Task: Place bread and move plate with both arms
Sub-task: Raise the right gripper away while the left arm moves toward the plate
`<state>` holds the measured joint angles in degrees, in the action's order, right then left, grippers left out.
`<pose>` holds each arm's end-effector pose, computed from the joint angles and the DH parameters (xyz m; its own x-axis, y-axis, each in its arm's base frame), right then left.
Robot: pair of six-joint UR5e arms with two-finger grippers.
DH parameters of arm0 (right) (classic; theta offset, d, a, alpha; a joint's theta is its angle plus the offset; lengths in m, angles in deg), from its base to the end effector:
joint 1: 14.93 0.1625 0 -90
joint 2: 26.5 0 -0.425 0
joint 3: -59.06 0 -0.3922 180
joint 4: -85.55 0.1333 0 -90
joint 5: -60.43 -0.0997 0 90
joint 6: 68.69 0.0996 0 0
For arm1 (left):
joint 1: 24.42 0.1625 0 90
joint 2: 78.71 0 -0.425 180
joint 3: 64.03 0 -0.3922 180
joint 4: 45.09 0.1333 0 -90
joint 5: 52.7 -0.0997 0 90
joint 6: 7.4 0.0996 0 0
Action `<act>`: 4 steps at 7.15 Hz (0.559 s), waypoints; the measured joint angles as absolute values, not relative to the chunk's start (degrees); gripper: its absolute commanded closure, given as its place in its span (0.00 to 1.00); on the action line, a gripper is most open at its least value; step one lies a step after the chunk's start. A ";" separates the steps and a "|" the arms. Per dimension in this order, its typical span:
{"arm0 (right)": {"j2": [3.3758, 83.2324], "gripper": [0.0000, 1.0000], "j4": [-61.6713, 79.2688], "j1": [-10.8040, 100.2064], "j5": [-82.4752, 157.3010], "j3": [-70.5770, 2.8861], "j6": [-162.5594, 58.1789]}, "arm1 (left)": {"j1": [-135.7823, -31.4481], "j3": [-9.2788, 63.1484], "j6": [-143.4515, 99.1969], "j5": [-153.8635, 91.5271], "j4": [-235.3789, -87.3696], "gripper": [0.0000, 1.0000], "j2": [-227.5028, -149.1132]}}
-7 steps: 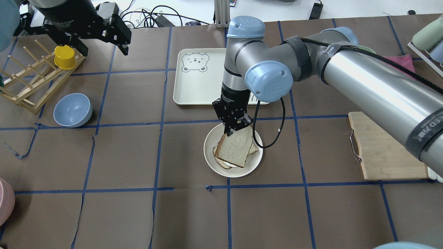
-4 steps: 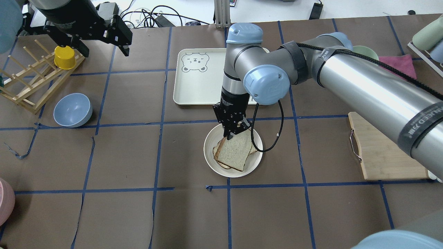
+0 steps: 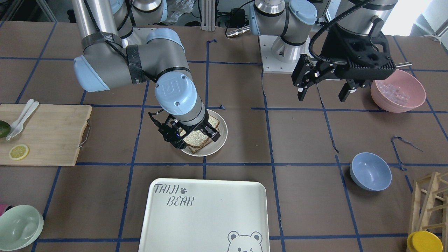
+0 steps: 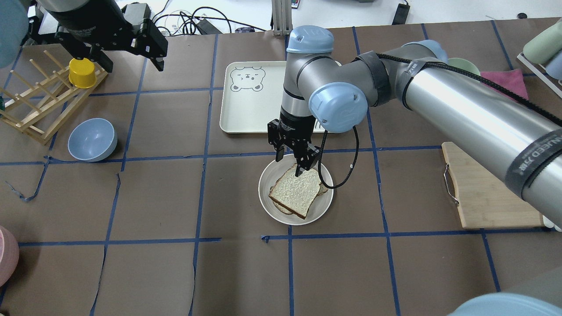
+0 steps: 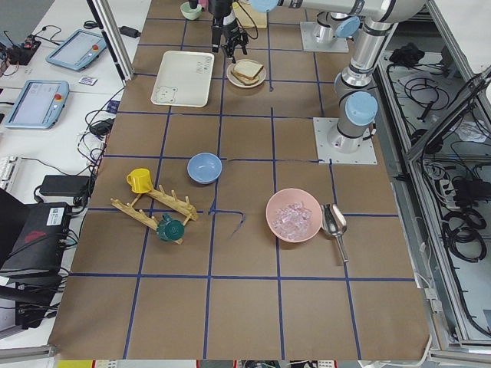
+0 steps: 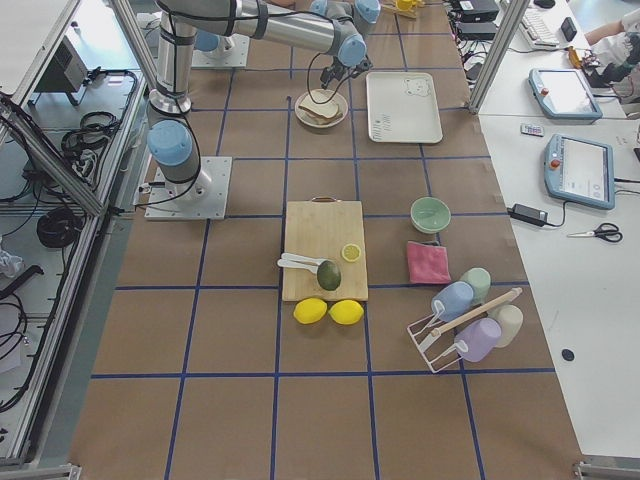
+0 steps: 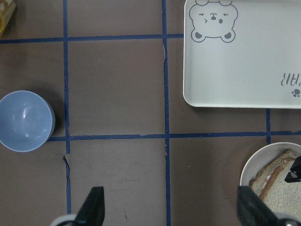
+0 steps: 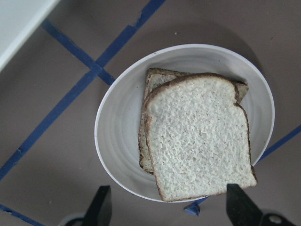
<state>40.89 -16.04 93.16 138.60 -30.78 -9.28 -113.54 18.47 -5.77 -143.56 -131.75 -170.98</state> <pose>0.3341 -0.5278 0.2905 -0.7421 0.6676 0.0597 0.6560 0.7051 0.2692 -0.1238 -0.5228 0.5393 -0.9998 0.0105 -0.0191 0.0133 0.9888 -0.1485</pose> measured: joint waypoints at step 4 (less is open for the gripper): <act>48.46 0.00 -14.96 86.88 146.11 -30.00 -35.21 | -114.04 18.48 -5.26 -143.56 -132.67 0.00 -171.27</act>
<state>48.46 -14.96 86.88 146.11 -30.00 -35.21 -114.04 18.48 -5.26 -143.56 -132.67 -171.27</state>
